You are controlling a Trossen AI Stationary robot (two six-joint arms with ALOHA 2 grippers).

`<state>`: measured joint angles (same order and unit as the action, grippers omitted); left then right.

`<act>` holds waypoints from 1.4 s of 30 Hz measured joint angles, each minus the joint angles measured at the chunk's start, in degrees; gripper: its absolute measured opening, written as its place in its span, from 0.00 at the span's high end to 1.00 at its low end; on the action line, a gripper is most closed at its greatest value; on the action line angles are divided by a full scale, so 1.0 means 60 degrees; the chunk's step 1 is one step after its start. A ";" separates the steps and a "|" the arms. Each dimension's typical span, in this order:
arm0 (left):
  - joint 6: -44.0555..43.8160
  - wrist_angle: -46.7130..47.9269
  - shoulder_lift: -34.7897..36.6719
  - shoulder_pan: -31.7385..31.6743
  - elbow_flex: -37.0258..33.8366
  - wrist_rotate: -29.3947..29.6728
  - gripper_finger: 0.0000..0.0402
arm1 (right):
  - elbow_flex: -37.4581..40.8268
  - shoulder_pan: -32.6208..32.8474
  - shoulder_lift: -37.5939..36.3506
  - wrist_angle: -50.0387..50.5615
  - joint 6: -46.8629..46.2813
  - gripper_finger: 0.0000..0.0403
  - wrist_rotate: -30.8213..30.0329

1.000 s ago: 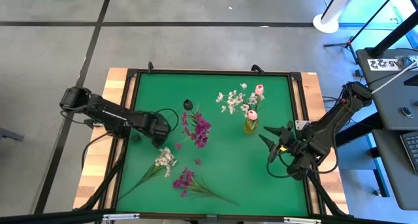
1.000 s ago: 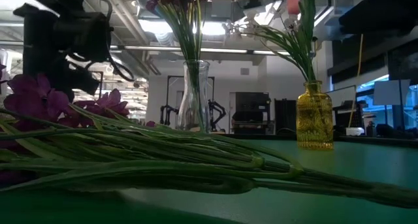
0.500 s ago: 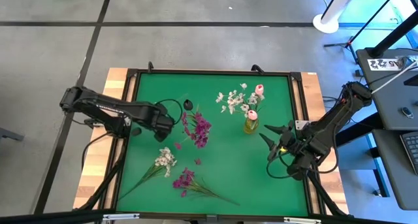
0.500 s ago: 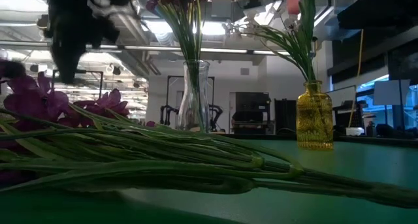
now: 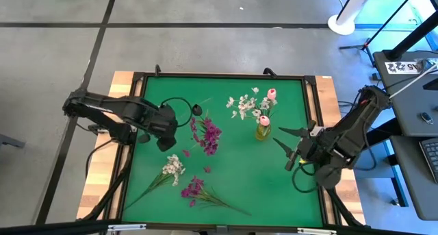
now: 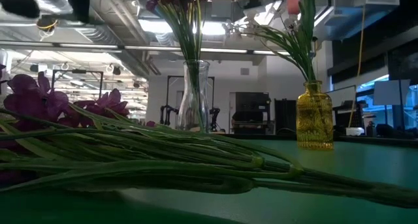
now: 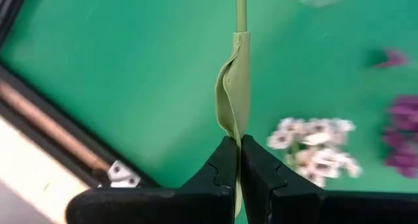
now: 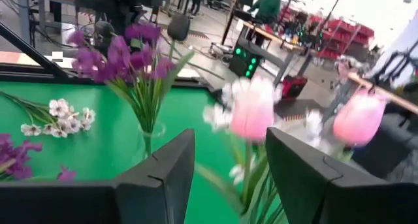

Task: Sort flowers into vase by color
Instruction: Put the black tulip into the transparent vase

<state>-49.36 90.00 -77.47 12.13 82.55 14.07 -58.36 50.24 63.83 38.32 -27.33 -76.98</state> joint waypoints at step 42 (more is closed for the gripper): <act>0.0495 -0.2258 -0.0040 0.0249 0.3743 0.0118 0.99 | -0.1087 -0.5324 0.3883 -1.3130 1.9980 0.53 0.7126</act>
<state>-46.39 76.44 -77.71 13.63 105.01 14.78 -64.88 18.29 87.13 -40.46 92.55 -34.23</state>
